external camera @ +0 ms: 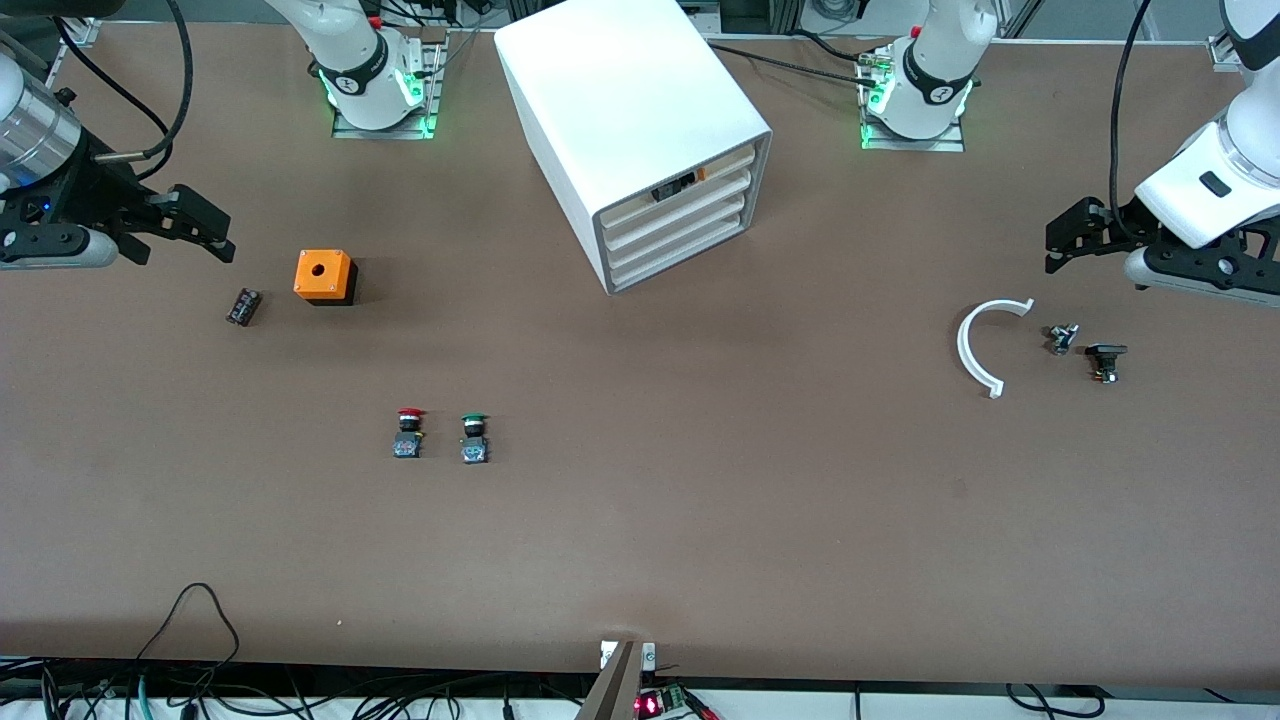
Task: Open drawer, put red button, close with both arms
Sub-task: 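Reach the right gripper down to the red-capped push button, then grasp the red button with the right gripper while the left gripper reaches out, then move the left gripper to the cabinet drawer front and grip it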
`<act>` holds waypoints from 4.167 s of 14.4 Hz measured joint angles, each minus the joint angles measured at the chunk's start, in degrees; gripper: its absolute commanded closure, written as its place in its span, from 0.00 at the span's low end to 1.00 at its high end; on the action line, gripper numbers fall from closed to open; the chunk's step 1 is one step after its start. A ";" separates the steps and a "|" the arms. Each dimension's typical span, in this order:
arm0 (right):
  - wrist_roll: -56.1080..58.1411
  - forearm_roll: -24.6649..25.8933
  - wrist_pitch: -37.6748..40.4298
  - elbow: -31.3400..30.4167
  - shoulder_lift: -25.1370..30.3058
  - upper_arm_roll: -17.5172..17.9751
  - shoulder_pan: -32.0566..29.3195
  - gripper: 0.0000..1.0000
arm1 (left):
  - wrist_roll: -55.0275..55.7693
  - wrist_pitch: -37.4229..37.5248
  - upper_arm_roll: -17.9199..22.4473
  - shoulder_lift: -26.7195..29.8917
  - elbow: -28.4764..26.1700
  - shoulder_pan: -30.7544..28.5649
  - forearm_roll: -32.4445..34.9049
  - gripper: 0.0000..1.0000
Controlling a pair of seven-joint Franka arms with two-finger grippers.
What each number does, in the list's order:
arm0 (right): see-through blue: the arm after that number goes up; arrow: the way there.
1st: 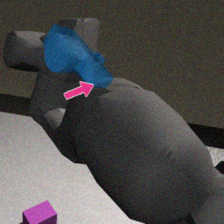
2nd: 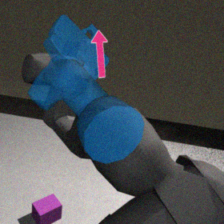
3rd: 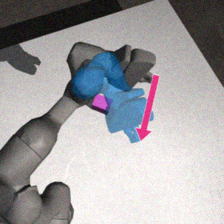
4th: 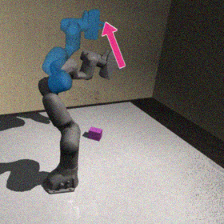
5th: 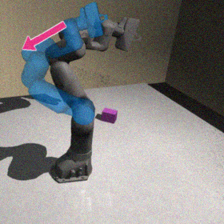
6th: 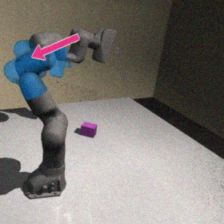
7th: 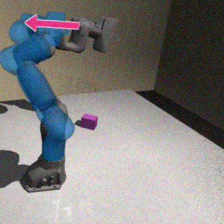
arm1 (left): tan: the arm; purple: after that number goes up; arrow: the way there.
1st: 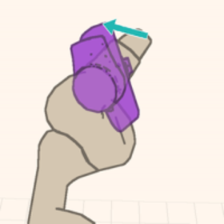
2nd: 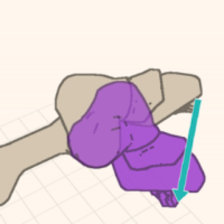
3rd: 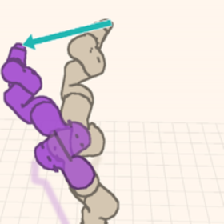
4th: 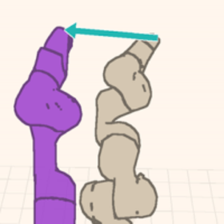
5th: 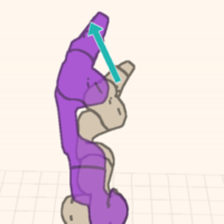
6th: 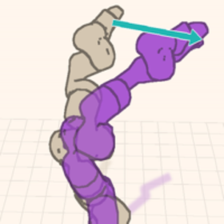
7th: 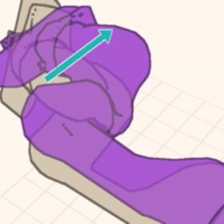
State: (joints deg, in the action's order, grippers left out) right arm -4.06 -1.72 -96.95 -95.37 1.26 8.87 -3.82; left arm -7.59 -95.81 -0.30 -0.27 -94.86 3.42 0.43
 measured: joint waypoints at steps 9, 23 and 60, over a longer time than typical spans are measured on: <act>0.00 0.01 1.10 1.24 -2.03 0.39 0.32 0.00 | 0.00 0.20 -0.01 0.00 0.00 0.11 0.00 0.00; -0.08 0.01 -17.77 1.27 -24.68 0.78 4.56 0.00 | 2.27 8.02 -1.34 0.02 0.18 0.37 -0.01 0.00; -9.64 3.89 -11.90 21.60 -41.24 0.67 8.22 1.00 | -44.56 -9.45 -13.02 -15.99 -34.14 0.84 -74.11 0.36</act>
State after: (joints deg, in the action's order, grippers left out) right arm -13.70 2.17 -108.85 -73.77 -39.97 9.54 4.41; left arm -52.16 -105.26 -13.32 -16.26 -129.00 4.25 -73.68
